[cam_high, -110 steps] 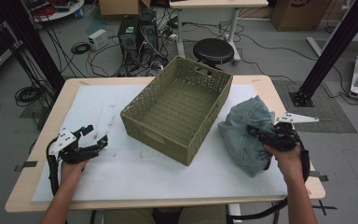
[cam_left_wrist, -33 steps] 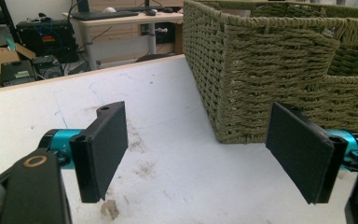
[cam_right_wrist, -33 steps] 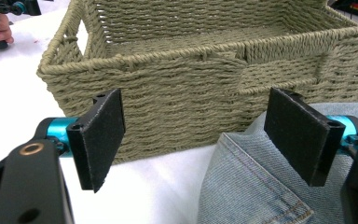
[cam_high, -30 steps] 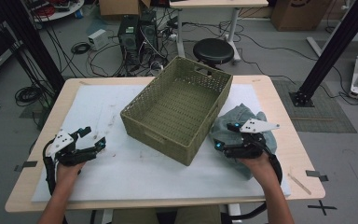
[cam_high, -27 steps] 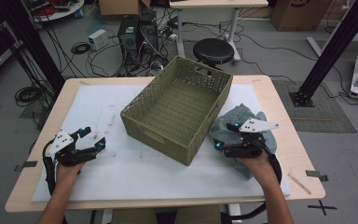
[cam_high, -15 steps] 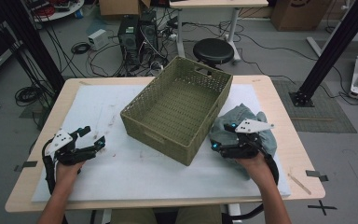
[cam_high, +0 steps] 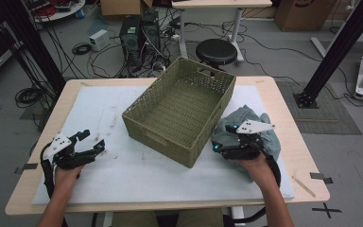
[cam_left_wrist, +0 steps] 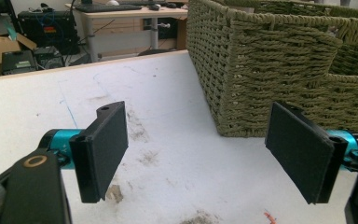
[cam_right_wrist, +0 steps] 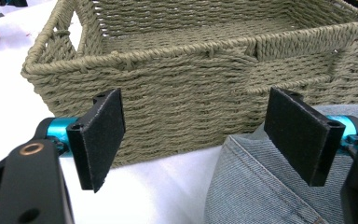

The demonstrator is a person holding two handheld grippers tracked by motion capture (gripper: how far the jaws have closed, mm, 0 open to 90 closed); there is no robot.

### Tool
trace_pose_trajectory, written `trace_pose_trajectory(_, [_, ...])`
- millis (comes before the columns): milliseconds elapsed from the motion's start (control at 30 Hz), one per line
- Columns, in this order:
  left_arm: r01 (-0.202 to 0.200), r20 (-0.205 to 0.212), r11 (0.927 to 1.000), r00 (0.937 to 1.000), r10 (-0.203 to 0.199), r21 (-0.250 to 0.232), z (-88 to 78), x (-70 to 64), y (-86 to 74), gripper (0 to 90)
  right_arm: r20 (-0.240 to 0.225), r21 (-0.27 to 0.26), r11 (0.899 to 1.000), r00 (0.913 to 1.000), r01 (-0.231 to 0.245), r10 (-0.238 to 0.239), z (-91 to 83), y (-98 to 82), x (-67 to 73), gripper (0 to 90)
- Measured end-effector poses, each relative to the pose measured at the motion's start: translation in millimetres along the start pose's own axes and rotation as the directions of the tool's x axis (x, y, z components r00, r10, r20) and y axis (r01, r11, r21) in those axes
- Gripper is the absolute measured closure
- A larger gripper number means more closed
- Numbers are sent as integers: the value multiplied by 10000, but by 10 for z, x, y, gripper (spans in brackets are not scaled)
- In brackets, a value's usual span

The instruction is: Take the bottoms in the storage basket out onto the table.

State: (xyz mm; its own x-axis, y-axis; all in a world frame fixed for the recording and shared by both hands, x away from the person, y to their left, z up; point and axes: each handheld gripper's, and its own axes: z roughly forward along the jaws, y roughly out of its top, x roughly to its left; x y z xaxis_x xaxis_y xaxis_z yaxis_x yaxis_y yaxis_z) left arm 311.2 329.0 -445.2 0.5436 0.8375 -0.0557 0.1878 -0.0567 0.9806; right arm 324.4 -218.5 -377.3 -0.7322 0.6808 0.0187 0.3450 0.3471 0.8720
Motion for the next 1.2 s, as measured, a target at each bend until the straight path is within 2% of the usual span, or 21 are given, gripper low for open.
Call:
trace_pose_trajectory(567, [97, 87, 9999, 9999, -97, 52, 55, -17, 5, 212, 152, 153, 9999, 9999, -63, 60, 73, 15, 0, 210])
trace_pose_trajectory(700, [90, 66, 9999, 9999, -90, 84, 51, -19, 8, 213, 152, 521, 9986, 9999, -10, 2, 255, 78, 5, 210])
trace_pose_trajectory(933, [125, 31, 9998, 9999, -126, 139, 57, -8, 2, 212, -52, 858, 9963, 10000, 48, -44, 442, 150, -18, 210])
trace_pose_trajectory(1200, [140, -2, 9998, 9999, -140, 151, 51, -6, 3, 213, -74, 720, 9974, 10000, -10, 15, 382, 166, -17, 210])
